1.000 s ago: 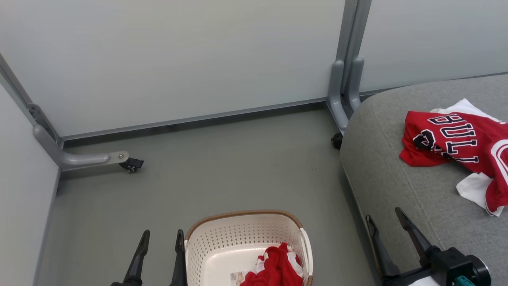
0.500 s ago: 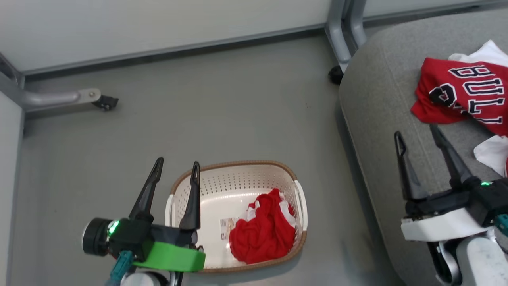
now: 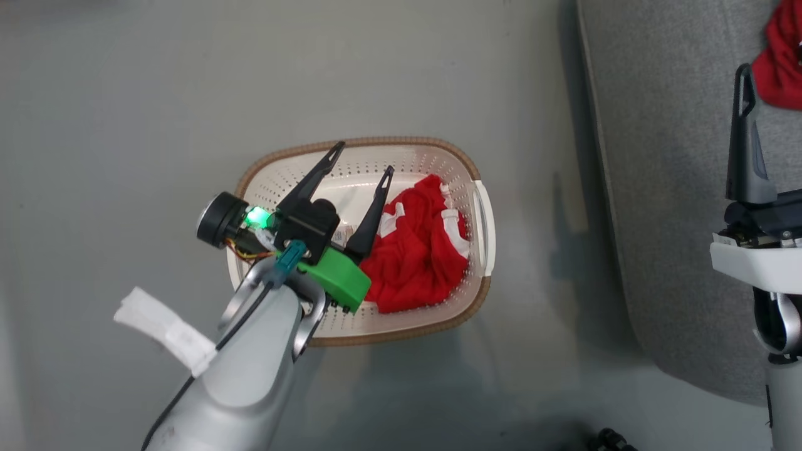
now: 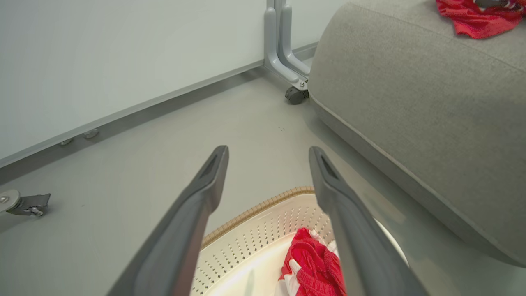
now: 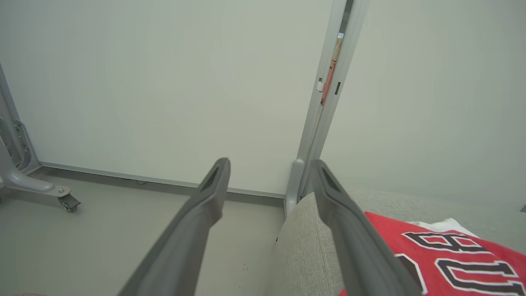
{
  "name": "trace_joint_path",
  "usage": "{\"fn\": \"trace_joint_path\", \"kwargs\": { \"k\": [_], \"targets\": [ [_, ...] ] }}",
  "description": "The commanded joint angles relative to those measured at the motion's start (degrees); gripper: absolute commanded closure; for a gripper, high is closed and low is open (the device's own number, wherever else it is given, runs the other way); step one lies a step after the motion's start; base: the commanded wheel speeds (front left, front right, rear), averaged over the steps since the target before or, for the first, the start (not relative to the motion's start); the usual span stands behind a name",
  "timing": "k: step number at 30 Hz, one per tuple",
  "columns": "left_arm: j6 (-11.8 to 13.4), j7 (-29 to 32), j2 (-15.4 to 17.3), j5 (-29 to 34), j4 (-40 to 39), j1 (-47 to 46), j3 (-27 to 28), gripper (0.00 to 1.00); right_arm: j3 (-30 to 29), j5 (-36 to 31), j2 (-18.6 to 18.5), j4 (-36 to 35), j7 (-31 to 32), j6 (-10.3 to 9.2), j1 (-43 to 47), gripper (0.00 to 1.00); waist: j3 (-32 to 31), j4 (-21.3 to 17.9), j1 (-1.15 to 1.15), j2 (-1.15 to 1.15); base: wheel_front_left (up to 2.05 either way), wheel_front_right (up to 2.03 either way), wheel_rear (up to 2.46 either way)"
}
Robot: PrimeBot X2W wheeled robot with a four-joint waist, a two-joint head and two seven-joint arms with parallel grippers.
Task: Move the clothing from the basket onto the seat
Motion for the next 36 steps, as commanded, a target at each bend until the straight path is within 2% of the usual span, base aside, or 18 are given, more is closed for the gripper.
{"fn": "trace_joint_path", "kwargs": {
  "k": [1,13,18,25,32,36],
  "targets": [
    [-0.2,0.4,0.3,-0.3,2.6,-3.8,-0.9,0.0,0.0,-0.6,-0.4,-0.6,-0.1,-0.07,-1.7,0.0,12.1,0.2,-0.01,0.0,0.0,0.0,0.0],
    [-0.5,4.3,0.3,-11.2,23.0,-21.4,-13.0,0.0,1.6,-2.2,-1.4,-3.5,-0.1,-0.07,-6.9,0.0,21.9,-3.4,-0.01,0.0,0.0,0.0,0.0],
    [-0.5,5.6,0.3,-16.5,26.2,-26.4,-17.7,0.0,0.8,-2.1,-1.8,-6.0,-0.1,-0.07,-7.9,0.0,25.6,-3.5,-0.01,0.0,0.0,0.0,0.0],
    [0.0,7.1,0.3,-20.3,29.9,-31.4,-24.2,0.0,1.2,-2.5,-2.4,-8.3,-0.1,-0.07,-8.4,0.0,28.7,-4.2,-0.01,0.0,0.0,0.0,0.0],
    [1.9,7.1,0.3,-22.4,34.5,-33.4,-28.1,0.0,2.2,-2.7,-1.9,-8.8,-0.1,-0.07,-6.2,0.0,28.9,-5.7,-0.01,0.0,0.0,0.0,0.0],
    [4.1,7.8,0.3,-24.2,36.5,-33.8,-29.5,0.0,2.2,-2.9,-1.9,-9.3,-0.1,-0.07,-5.0,0.0,29.1,-6.3,-0.01,0.0,0.0,0.0,0.0]
  ]
}}
